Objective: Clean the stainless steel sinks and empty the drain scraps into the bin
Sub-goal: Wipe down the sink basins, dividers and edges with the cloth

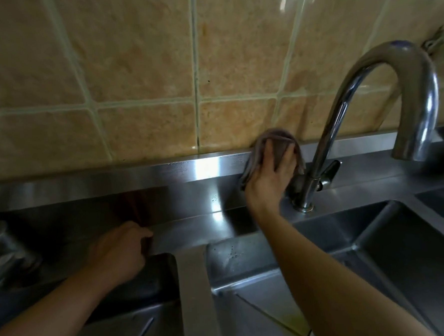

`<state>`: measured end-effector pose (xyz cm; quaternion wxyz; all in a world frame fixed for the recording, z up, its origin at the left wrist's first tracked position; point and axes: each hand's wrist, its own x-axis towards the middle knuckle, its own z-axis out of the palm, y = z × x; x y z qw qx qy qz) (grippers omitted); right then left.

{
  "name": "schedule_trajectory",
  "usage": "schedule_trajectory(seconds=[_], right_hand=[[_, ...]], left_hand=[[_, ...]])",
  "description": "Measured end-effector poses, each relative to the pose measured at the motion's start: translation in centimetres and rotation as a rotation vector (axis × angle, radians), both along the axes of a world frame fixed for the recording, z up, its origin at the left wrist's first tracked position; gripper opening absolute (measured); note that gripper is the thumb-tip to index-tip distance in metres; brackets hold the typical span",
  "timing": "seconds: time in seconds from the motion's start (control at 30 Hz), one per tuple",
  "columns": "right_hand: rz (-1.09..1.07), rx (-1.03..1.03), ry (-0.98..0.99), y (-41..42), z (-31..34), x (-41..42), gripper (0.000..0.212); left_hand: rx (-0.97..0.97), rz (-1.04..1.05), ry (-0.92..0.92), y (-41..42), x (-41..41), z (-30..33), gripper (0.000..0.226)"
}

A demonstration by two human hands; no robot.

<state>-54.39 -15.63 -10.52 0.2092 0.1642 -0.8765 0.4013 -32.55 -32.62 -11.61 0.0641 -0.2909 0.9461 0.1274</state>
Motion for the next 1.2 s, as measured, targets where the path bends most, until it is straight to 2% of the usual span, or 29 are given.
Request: schedule_trajectory(seconds=[0.2, 0.33, 0.5, 0.6, 0.7, 0.87, 0.93, 1.03, 1.2], right_hand=[[0.242, 0.216, 0.192, -6.9, -3.1, 7.8, 0.063], [0.258, 0.228, 0.237, -4.1, -3.1, 4.7, 0.061], [-0.091, -0.030, -0.054, 0.5, -0.6, -1.9, 0.069], [-0.174, -0.153, -0.225, -0.8, 1.0, -1.8, 0.065], [-0.175, -0.317, -0.440, -4.1, 1.3, 1.4, 0.072], [0.012, -0.351, -0.486, -6.6, 0.0, 6.4, 0.079], [-0.057, -0.389, -0.494, -5.7, 0.4, 4.6, 0.078], [-0.274, -0.504, -0.562, -2.9, 1.6, -0.2, 0.076], [-0.293, -0.615, -0.674, -1.3, 1.6, -1.5, 0.072]], left_hand=[[-0.027, 0.011, -0.015, -0.5, -0.1, -0.2, 0.059], [-0.066, -0.003, -0.029, -0.2, -0.2, 0.1, 0.057], [-0.078, 0.005, 0.003, 0.3, -0.1, 0.1, 0.055], [-0.058, 0.014, 0.003, 0.3, -0.1, 0.1, 0.054], [-0.032, -0.001, -0.001, 0.3, 0.2, 0.1, 0.055], [-0.058, -0.045, -0.028, 0.4, 0.6, 0.7, 0.052], [-0.046, -0.041, -0.038, 0.4, 0.7, 0.6, 0.052], [-0.059, -0.048, -0.027, 0.7, 0.6, 0.6, 0.052], [-0.073, -0.057, 0.019, 0.8, 0.6, 0.4, 0.052]])
